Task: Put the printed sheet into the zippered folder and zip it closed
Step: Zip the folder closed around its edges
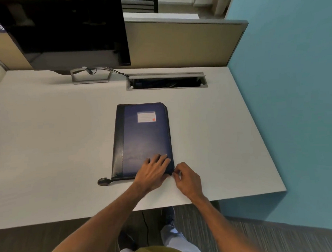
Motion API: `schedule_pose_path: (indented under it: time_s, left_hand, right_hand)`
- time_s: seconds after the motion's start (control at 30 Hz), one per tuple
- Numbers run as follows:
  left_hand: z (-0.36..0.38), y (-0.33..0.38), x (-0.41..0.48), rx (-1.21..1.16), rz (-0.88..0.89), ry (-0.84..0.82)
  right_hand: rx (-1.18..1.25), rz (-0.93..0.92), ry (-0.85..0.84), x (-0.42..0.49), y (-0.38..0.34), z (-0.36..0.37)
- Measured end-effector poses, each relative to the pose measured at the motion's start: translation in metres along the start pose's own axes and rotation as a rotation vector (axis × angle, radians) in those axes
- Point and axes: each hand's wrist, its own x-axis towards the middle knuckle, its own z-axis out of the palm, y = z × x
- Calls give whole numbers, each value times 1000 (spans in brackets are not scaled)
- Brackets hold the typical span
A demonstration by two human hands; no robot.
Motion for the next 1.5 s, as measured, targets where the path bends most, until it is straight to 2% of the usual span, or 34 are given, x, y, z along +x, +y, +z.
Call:
schedule_pose_path:
  time_s: [0.1,0.3,0.6,0.73,0.83,0.93,1.03,1.1,1.37,1.5]
  left_hand:
    - [7,0,-1,55,52,-42]
    - [11,6,-1,112,74,-100]
    - [21,2,-12,134,98,-68]
    - [26,-7,-20,144,80,-63]
    - [25,-12,-23,104,64,26]
    - [18,-8,-18,-37,-54,94]
    - [15,6,1,-185,-306,6]
    - [13,15,13,-191,-384,-47]
    - [0,17,30,-281,-548,-128]
    - [-1,2,26,-291,-494,-147]
  right_hand:
    - [-30,-30,5,3,5,-2]
    - [-37,24,55,19,5,-12]
    - [-4,47,58,52,-7,-18]
    - [14,2,17,67,-12,-20]
    - [-7,-43,-43,74,-13,-20]
    - [-27,-85,-65,76,-13,-18]
    - [-25,-108,-76,71,-11,-14]
    - [2,-107,-85,67,-10,-10]
    - [-7,-209,-141,63,-13,-5]
    - [-5,-207,-128,58,-18,3]
